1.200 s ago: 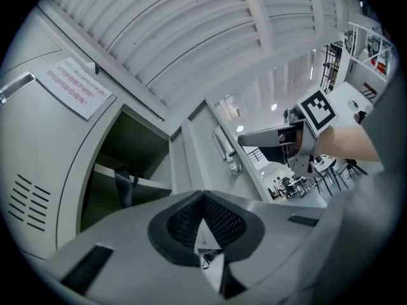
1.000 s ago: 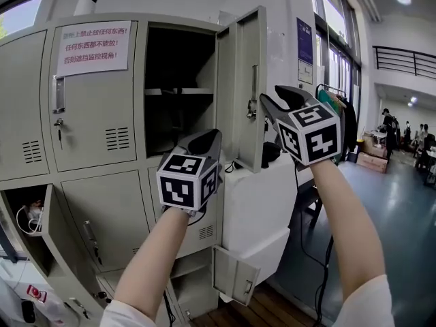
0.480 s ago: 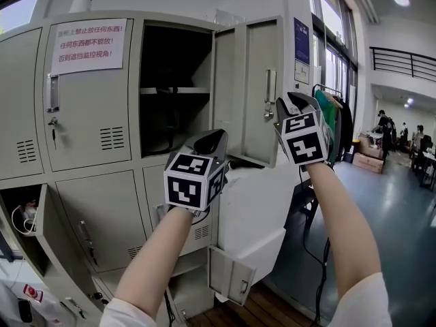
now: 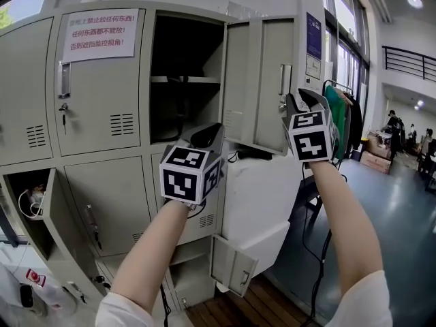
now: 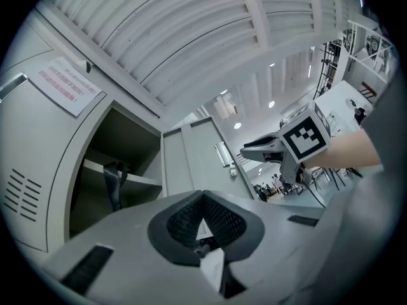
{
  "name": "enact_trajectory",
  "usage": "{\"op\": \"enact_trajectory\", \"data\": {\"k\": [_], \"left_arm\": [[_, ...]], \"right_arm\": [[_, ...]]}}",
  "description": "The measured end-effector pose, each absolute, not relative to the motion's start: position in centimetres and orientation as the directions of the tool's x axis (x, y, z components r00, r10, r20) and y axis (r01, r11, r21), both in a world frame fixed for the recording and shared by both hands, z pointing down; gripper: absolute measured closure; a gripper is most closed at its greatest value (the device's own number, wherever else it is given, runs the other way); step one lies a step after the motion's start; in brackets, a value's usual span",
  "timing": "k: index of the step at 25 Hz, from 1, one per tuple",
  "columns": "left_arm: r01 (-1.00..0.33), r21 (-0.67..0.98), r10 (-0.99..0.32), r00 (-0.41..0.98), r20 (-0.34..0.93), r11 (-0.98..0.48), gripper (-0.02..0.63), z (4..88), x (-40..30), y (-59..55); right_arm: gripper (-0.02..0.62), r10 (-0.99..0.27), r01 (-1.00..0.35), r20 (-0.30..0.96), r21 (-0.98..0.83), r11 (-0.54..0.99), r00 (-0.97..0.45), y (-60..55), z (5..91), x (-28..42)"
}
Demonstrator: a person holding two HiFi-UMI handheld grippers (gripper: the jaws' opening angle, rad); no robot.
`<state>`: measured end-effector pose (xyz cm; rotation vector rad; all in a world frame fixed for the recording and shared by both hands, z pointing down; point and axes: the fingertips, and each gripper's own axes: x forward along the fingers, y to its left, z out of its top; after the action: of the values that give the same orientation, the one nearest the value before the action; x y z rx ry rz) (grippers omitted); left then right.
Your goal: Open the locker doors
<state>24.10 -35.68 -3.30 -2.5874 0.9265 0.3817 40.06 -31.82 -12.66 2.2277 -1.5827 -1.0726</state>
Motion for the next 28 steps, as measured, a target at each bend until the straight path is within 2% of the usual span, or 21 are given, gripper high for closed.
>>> {"op": "enact_trajectory", "data": {"k": [5,6,8,12,18,28], "left_arm": [[-0.653,-0.235,-0.559,0.746,-0.362,-0.720,0.600,-1.3,22.8,-34.0],[-0.654,-0.234,-0.561,0.746,-0.360,-0.719,0.600,-0.8,22.6,-33.6],[-0.662,-0.234,-0.574,0.740,-0.349,-0.712,0.600,0.6,22.0,-32.9],[-0.680,-0.224,-0.610,0.729,-0.310,-0.698,0.600,3.7,20.8,-32.0],[-0.686,-0.229,-0.631,0.726,-0.272,-0.691,0.600,6.4,18.2,-30.6],[-0.676,-0.228,-0.604,0.732,-0.316,-0.701,0.600,7.4,14.7,-27.7]], "right_arm": [[0.494,-0.871,-0.771,-0.485,0.525,-0.360,0.076,-29.9,-11.3,37.6],[0.508,-0.869,-0.782,-0.492,0.519,-0.344,0.056,-29.5,-10.7,37.1],[0.580,-0.866,-0.802,-0.500,0.511,-0.309,0.014,-28.8,-9.4,36.1],[0.580,-0.873,-0.838,-0.483,0.503,-0.213,-0.068,-28.0,-5.8,33.7],[0.580,-0.896,-0.814,-0.406,0.573,-0.096,-0.180,-28.0,-0.8,28.9],[0.580,-0.871,-0.821,-0.386,0.570,0.032,-0.303,-24.5,3.0,22.1]]}}
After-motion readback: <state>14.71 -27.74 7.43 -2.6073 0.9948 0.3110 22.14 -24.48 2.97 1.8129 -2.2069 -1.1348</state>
